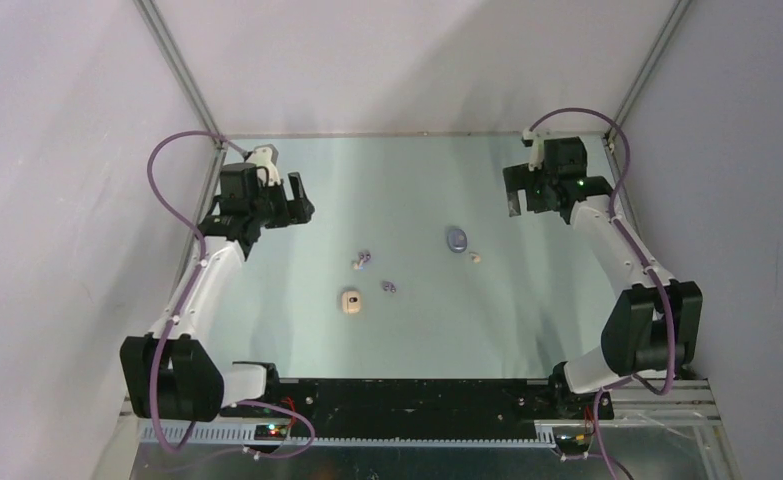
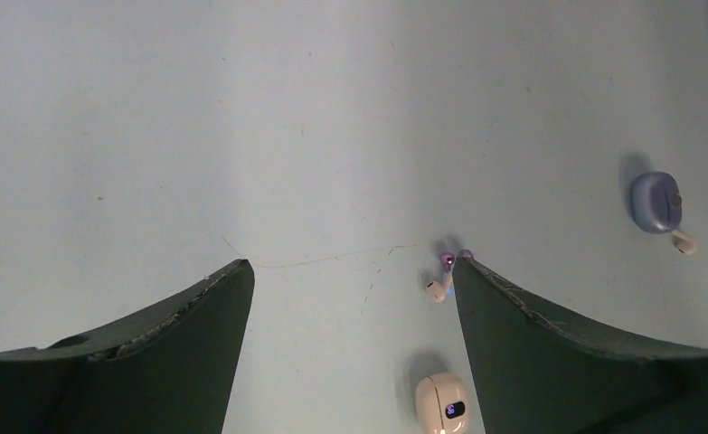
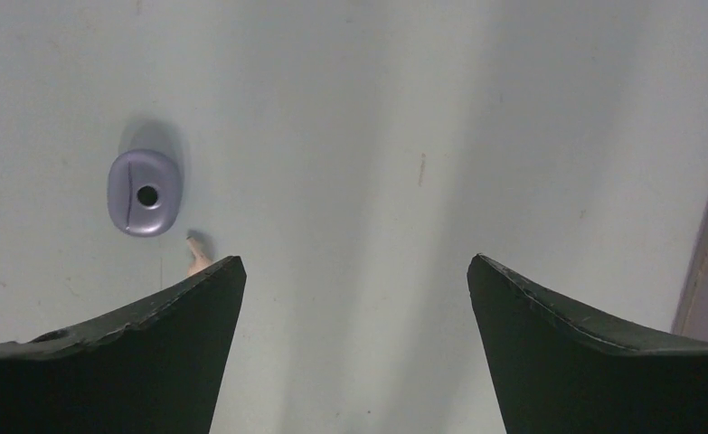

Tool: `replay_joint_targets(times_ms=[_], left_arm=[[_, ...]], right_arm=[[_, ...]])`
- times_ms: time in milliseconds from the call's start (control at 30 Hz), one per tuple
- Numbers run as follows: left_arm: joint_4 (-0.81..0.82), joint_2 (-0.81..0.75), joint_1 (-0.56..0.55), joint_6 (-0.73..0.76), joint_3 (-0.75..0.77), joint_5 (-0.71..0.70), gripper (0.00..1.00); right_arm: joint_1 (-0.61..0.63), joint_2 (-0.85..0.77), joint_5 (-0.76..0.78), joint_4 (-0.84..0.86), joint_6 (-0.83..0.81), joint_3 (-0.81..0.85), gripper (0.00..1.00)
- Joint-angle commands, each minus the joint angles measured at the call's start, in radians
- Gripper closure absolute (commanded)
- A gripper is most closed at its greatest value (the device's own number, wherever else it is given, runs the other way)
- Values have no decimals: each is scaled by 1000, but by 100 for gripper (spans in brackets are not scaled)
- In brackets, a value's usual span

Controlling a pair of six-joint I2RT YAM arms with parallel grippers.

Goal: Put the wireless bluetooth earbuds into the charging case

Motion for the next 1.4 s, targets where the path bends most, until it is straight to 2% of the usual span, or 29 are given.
replay_joint_targets(times_ms=[0, 100, 333, 600, 800, 1000, 1367], left_arm=[[-16, 16, 6, -14, 23, 58, 13], [-35, 25, 3, 18, 26, 82, 14], [-93, 19, 2, 77, 18, 89, 14], [-87, -27, 2, 75, -45, 59, 15], [-97, -40, 2, 83, -53, 60, 15], [-95, -44, 1, 93, -55, 60, 15], [-86, -28, 2, 95, -46, 64, 15]], right_arm=[[48, 41, -165, -33, -176, 79, 3], [72, 80, -308, -68, -294, 124, 9], [88, 247, -343, -49, -406, 228, 17], [80, 398, -403, -51, -639, 345, 28], [117, 466, -331, -34, -872, 333, 30], [150, 498, -290, -41, -1017, 281, 30], [211, 532, -316, -131, -1089, 250, 30]])
